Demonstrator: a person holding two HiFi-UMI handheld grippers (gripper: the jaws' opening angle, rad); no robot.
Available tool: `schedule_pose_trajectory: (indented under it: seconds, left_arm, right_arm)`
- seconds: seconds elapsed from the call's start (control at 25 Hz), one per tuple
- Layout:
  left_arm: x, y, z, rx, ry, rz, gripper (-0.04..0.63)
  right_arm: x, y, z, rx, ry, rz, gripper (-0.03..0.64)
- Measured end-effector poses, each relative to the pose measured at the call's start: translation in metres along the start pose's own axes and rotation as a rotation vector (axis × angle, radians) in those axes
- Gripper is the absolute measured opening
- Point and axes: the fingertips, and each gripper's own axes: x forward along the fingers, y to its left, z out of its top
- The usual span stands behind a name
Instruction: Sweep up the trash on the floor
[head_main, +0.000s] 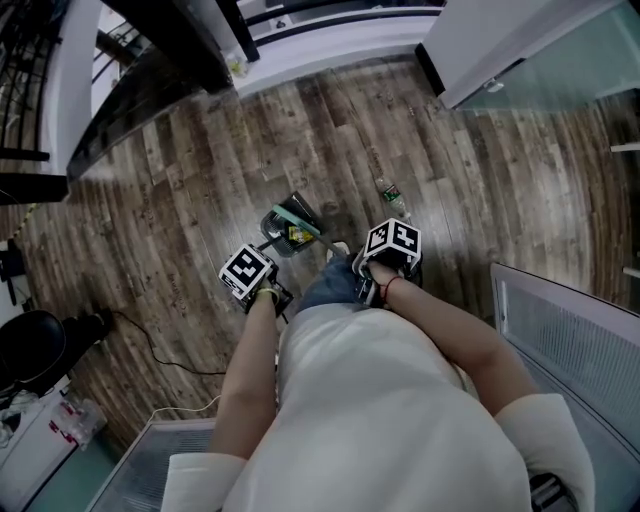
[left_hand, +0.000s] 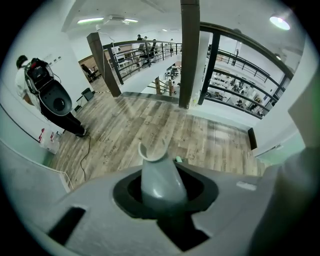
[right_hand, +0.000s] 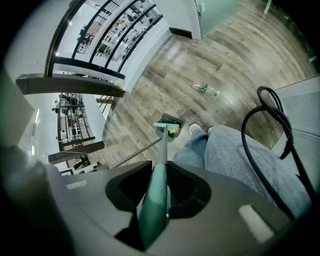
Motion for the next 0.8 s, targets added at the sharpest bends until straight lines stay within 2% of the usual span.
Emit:
schedule_pose_trajectory:
  seconds: [0.2, 0.36, 0.64, 0.8]
  left_arm:
    - [0.0, -0.008, -0.004, -0.071, 0.019, -0.062, 0.087]
    - [-0.001, -0.001, 0.0, -0.079, -0.004, -0.029, 0.087]
    - [0.001, 0.009, -0.002, -0.12, 0.007, -0.027, 0.084]
    - [0.0, 0.006, 0.001, -0.087, 0.01, -0.046, 0.083]
  right_arm:
    - [-0.02, -0.006, -0.005, 0.012, 0.005, 0.073, 0.101]
    - [-0.034, -0.002, -0.004, 0.038, -0.02, 0.143, 0.101]
    - [-0.053, -0.003, 0.01, 0.03, -0.11, 0.159, 0.101]
    - [-0.066, -0.015, 0.019, 0.086, -0.164, 0.169, 0.101]
